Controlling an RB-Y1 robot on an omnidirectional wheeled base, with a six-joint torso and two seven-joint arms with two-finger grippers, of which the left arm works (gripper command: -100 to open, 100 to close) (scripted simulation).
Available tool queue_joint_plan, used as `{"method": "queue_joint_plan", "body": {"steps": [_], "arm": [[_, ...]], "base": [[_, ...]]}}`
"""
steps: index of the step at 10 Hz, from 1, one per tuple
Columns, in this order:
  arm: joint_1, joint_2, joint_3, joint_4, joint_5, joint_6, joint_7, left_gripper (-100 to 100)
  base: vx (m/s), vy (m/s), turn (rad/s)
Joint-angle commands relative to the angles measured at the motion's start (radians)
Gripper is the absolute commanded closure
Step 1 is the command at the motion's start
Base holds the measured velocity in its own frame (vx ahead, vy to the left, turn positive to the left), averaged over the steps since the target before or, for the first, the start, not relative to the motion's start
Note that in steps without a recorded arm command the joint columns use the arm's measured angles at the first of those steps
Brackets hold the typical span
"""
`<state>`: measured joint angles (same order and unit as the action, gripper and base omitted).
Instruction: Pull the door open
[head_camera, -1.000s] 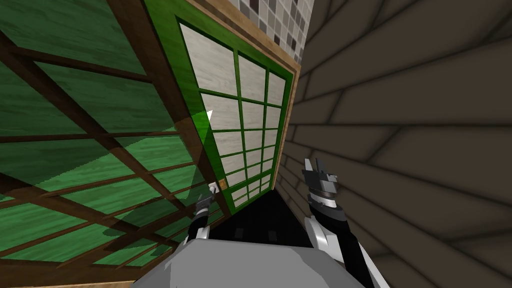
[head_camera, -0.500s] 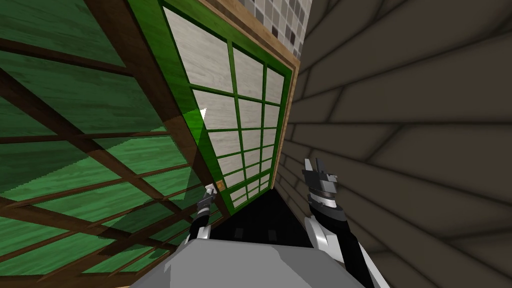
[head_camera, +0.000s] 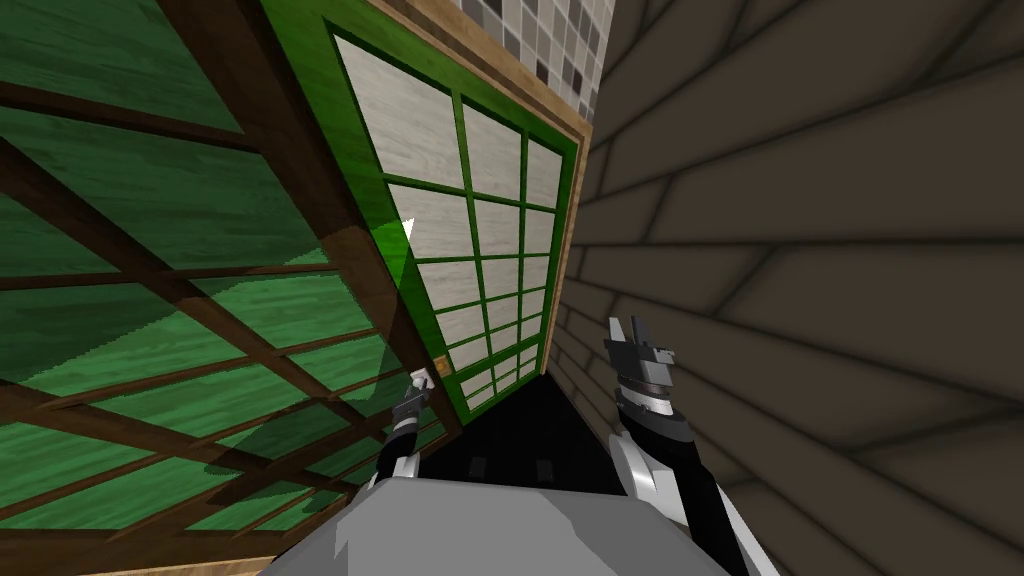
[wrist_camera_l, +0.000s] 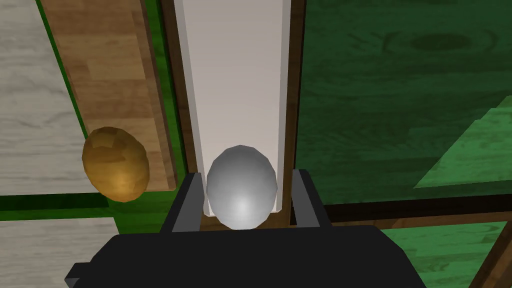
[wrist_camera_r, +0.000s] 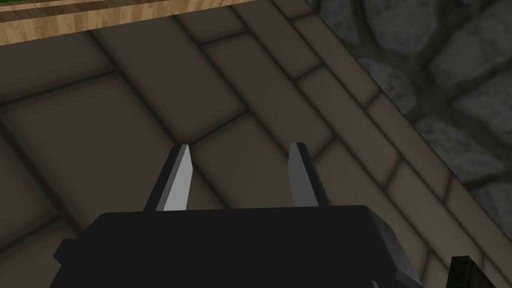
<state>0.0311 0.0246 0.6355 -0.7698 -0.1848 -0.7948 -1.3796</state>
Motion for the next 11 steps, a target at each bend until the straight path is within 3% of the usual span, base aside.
{"method": "queue_joint_plan", "body": {"steps": [1, 3, 4, 6, 9, 11], "arm": [[0.031, 0.014, 0.021, 0.023, 0.015, -0.002, 0.014, 100], [0.031, 0.014, 0.021, 0.023, 0.015, -0.002, 0.014, 100], [0.056, 0.024, 0.026, 0.03, 0.029, -0.001, 0.049, 100], [0.062, 0.027, 0.026, 0.032, 0.034, -0.001, 0.061, 100], [0.062, 0.027, 0.026, 0.032, 0.034, -0.001, 0.061, 100], [0.081, 0.034, 0.028, 0.037, 0.047, -0.001, 0.095, 100]], "base": [[-0.125, -0.045, 0.073], [-0.108, -0.021, 0.043], [-0.149, -0.018, 0.005], [-0.117, -0.047, 0.011], [-0.025, -0.008, 0.021], [-0.046, -0.012, -0.011]]}}
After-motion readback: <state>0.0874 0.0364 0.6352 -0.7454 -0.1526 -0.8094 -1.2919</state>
